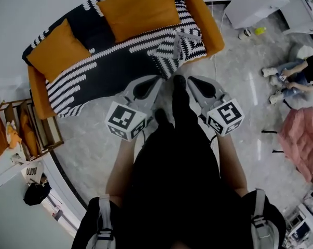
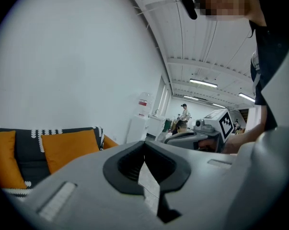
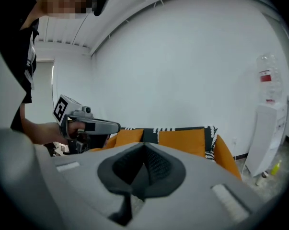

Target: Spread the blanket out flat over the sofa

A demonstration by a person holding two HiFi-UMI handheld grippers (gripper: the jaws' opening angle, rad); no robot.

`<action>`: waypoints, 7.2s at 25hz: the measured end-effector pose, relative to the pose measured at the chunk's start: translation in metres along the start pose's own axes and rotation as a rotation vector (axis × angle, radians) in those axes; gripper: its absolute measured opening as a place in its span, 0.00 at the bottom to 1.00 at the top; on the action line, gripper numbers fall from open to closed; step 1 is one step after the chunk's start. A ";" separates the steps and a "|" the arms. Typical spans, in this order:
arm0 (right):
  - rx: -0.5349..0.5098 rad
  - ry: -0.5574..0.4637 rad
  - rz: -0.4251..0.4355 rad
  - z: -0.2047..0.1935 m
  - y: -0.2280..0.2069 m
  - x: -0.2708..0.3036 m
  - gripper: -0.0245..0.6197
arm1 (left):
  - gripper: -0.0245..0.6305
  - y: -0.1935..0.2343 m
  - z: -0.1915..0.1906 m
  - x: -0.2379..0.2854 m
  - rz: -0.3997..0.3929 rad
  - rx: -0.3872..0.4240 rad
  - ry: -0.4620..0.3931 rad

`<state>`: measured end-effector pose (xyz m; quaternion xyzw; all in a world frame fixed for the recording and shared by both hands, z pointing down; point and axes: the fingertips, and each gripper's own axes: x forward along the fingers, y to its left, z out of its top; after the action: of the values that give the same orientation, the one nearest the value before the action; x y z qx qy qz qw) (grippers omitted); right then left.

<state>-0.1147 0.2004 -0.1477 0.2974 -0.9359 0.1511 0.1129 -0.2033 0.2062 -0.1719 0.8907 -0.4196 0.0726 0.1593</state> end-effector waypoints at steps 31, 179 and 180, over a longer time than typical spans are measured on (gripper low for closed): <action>-0.094 0.466 0.179 -0.150 -0.250 0.224 0.06 | 0.05 0.171 -0.033 0.211 0.226 -0.113 0.099; 0.082 0.881 -0.084 -0.476 -0.411 0.011 0.05 | 0.05 0.023 -0.258 0.323 0.167 -0.268 0.173; 0.069 0.890 -0.094 -0.478 -0.416 0.008 0.05 | 0.05 0.023 -0.258 0.325 0.156 -0.265 0.164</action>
<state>0.1827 0.0404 0.3881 0.2495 -0.7759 0.2903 0.5014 -0.0124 0.0460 0.1611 0.8177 -0.4789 0.1013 0.3030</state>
